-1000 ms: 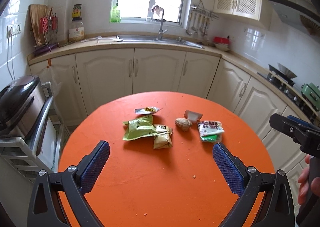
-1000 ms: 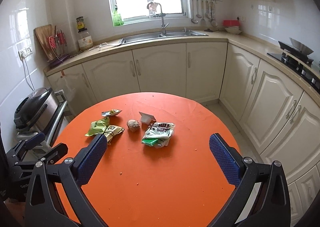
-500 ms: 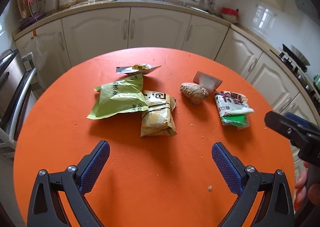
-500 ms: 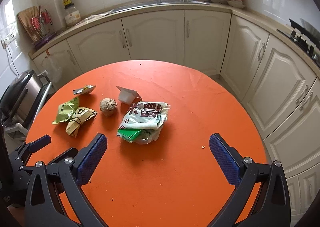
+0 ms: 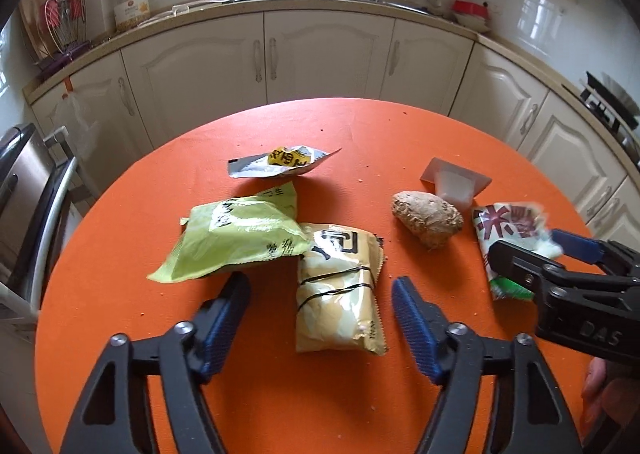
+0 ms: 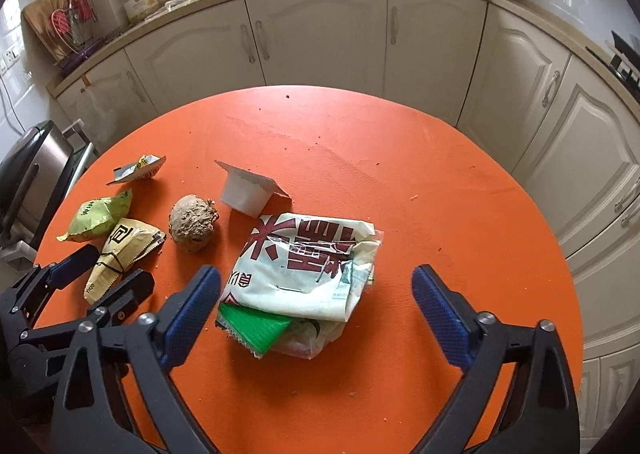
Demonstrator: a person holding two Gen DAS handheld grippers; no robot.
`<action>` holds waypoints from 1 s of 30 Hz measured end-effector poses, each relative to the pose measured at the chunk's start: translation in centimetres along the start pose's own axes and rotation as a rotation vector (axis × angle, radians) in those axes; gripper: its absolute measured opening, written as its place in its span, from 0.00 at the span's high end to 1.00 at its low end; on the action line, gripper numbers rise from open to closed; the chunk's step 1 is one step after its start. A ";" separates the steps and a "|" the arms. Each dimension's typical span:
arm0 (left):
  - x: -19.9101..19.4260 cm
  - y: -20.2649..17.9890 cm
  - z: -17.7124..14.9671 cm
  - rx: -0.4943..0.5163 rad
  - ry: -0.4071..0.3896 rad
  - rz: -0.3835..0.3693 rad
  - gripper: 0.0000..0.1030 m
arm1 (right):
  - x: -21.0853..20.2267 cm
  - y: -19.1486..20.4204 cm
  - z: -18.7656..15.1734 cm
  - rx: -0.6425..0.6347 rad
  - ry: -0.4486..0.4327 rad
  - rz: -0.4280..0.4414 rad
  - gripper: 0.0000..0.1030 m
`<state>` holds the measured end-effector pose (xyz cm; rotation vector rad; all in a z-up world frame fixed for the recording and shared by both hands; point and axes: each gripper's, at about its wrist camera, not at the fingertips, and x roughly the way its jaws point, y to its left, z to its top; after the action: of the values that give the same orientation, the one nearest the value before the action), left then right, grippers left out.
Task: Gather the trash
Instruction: 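Grasp the yellow bread bag with the left tool while the right tool grasps the white-red bag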
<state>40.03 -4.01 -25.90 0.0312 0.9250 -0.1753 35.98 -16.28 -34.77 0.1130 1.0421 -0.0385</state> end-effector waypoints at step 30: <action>3.7 -2.6 1.8 -0.007 -0.030 -0.097 0.71 | -2.1 1.3 -2.2 -0.042 -0.034 0.106 0.65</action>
<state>43.22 -7.22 -27.61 -0.0227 0.8979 -0.2615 33.16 -14.79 -33.95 0.1287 1.0015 0.0779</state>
